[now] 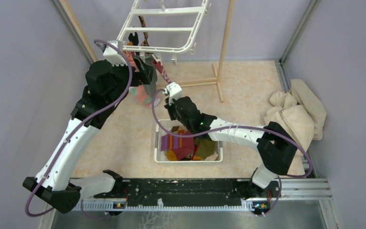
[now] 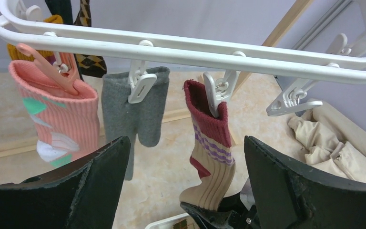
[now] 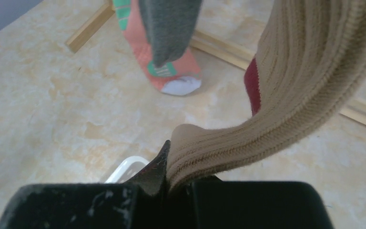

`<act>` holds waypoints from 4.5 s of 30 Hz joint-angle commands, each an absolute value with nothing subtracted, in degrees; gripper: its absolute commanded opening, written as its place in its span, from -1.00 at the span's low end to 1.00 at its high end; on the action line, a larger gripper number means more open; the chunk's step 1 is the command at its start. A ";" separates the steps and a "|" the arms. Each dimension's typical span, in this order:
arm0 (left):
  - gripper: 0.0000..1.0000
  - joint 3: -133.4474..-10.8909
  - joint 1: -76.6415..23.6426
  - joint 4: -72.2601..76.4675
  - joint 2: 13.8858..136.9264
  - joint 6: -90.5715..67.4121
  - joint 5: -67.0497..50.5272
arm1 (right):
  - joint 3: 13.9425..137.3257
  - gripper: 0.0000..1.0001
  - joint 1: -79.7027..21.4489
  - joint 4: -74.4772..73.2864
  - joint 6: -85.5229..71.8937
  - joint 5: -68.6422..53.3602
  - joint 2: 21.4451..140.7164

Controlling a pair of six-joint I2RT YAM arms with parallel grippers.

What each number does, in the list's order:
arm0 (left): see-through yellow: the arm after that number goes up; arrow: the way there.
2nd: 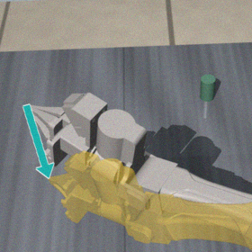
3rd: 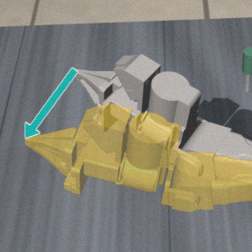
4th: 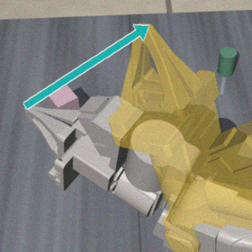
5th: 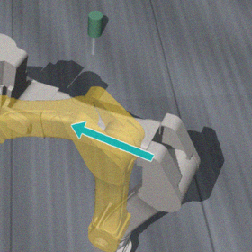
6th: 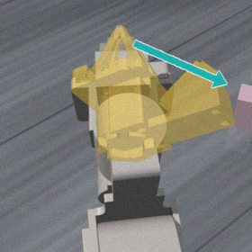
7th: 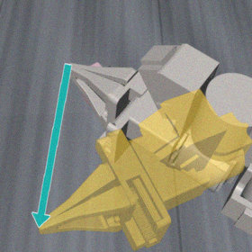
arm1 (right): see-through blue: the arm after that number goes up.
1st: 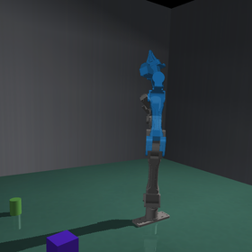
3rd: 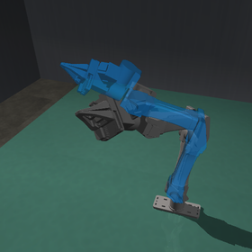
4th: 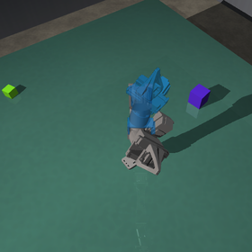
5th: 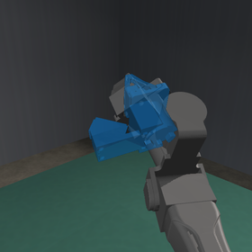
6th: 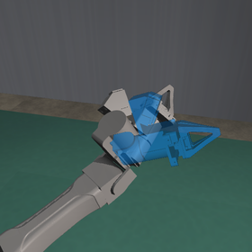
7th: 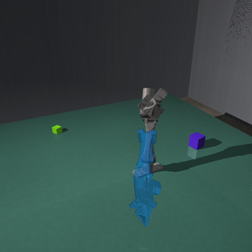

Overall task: Remove the socks clipped to the hanger
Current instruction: Remove the sock from the hanger, then place the sock in the bin.

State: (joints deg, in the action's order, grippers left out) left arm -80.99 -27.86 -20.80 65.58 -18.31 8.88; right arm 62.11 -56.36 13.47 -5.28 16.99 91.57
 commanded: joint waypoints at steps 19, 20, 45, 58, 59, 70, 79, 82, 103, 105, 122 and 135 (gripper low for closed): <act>0.89 -83.20 -27.48 -12.15 71.14 -24.99 8.98 | 68.13 -1.00 -62.23 18.76 6.53 44.75 96.37; 0.89 -83.17 -27.54 -11.76 71.27 -25.08 9.09 | 68.05 -1.00 -62.23 18.91 6.73 45.00 96.52; 0.34 -79.86 -27.37 -2.92 72.81 -21.33 11.74 | 67.93 -1.00 -62.38 19.78 6.33 44.20 97.58; 0.57 -76.71 -27.00 3.13 70.94 -20.88 11.76 | 68.00 -1.00 -62.32 19.81 5.90 43.77 98.07; 0.56 -76.09 -27.03 4.06 70.82 -20.77 11.73 | 68.09 -1.00 -62.36 19.69 5.89 43.69 98.15; 0.21 -70.39 -26.96 12.32 68.65 -20.49 10.53 | 67.94 -1.00 -62.35 19.59 5.65 43.68 98.53; -0.35 -70.80 -26.97 12.80 69.30 -20.31 9.35 | 68.23 -1.00 -62.32 19.39 5.63 43.37 98.55; -0.53 -71.39 -26.96 12.52 69.76 -20.13 9.14 | 68.29 -1.00 -62.32 19.42 5.80 43.42 98.54; 0.64 -77.30 -26.87 1.81 72.82 -19.43 4.36 | 57.03 -1.00 -62.29 8.00 0.56 37.45 75.82; 0.72 -78.86 -26.86 -1.91 73.62 -19.34 2.73 | 56.09 -1.00 -62.27 4.44 -0.94 34.90 72.54; 0.98 -76.69 -26.98 -18.47 65.53 -18.63 -7.18 | 49.87 -1.00 -62.39 -6.37 -9.40 14.27 63.23; 0.98 -69.36 -26.98 -21.47 57.06 -19.16 -4.48 | 52.52 -1.00 -62.38 2.90 -10.47 10.29 78.88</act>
